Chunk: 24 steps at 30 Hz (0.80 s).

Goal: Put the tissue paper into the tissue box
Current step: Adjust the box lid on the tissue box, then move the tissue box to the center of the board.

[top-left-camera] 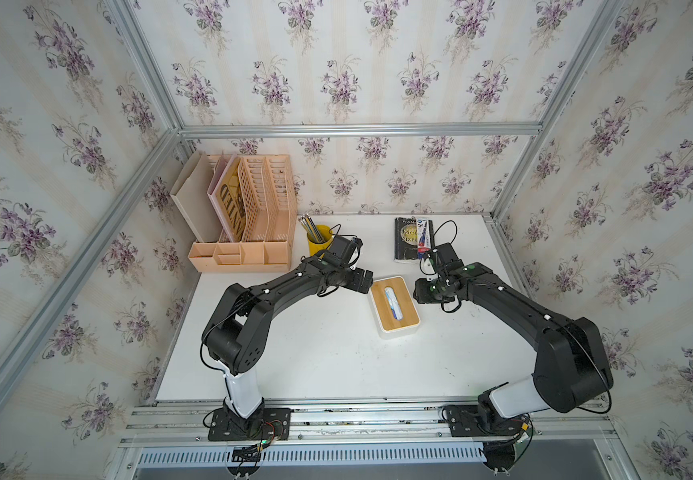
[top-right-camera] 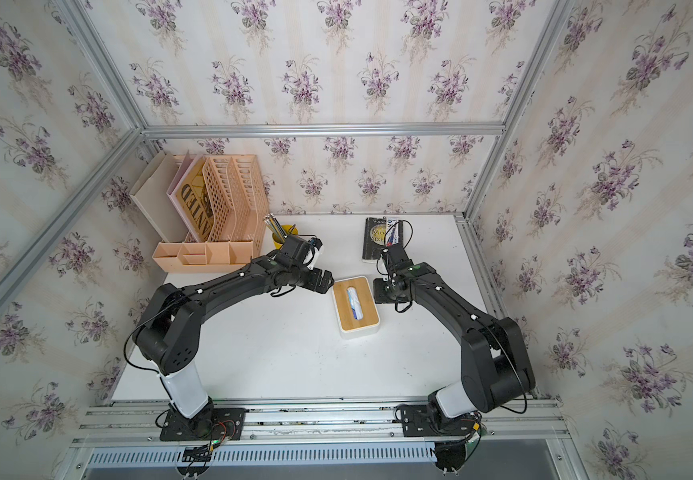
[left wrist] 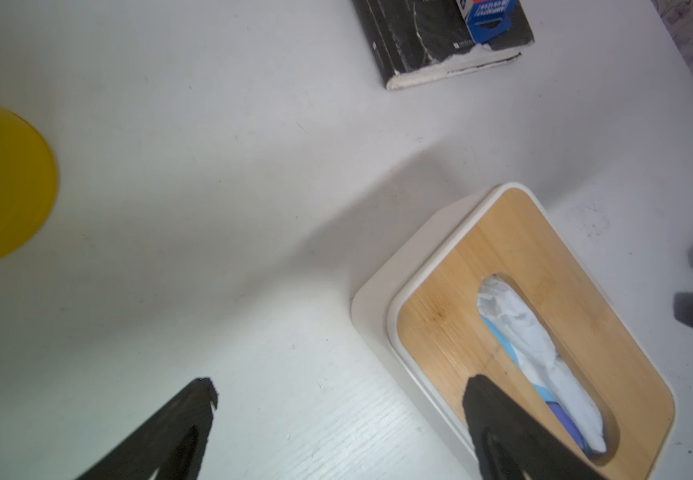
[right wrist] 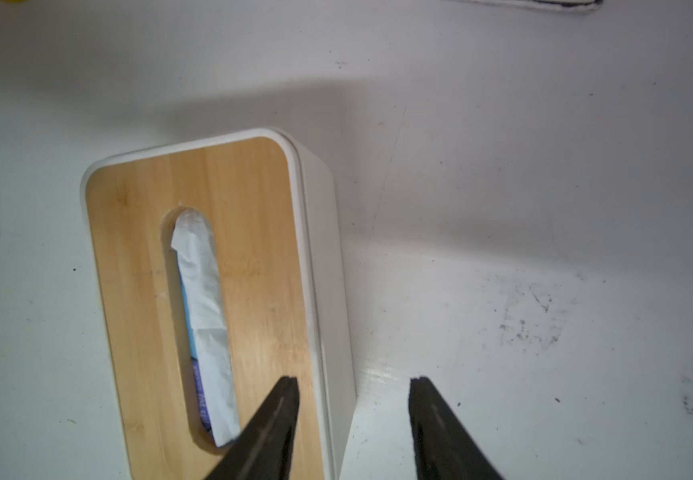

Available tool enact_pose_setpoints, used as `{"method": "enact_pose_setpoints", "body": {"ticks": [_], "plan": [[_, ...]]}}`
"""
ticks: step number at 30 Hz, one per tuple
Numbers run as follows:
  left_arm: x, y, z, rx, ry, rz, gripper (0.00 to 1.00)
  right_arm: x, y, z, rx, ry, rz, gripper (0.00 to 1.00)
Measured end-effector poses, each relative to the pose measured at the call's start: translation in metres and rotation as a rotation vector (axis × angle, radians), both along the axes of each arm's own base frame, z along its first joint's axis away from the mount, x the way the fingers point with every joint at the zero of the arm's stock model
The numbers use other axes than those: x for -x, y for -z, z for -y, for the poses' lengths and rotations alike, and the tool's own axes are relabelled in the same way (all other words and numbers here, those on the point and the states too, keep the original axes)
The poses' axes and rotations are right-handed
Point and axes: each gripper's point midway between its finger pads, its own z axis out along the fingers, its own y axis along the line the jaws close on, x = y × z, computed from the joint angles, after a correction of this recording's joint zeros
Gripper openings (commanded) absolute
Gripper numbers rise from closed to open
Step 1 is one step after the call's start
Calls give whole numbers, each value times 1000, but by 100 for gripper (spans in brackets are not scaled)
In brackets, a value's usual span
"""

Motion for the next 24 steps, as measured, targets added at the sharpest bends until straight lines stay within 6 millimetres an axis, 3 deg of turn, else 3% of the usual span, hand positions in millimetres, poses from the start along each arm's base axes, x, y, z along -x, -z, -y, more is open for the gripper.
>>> {"method": "enact_pose_setpoints", "body": {"ticks": [4,12,24], "plan": [[10,9,11,-8,22,-22,97,-4,3,-9,-39,-22,5,46],[6,34,6,-55,-21,-66,98,1,18,-13,-58,-47,-21,43],[-11,40,19,-18,-33,-41,98,5,31,-22,-103,-71,-47,35]]}}
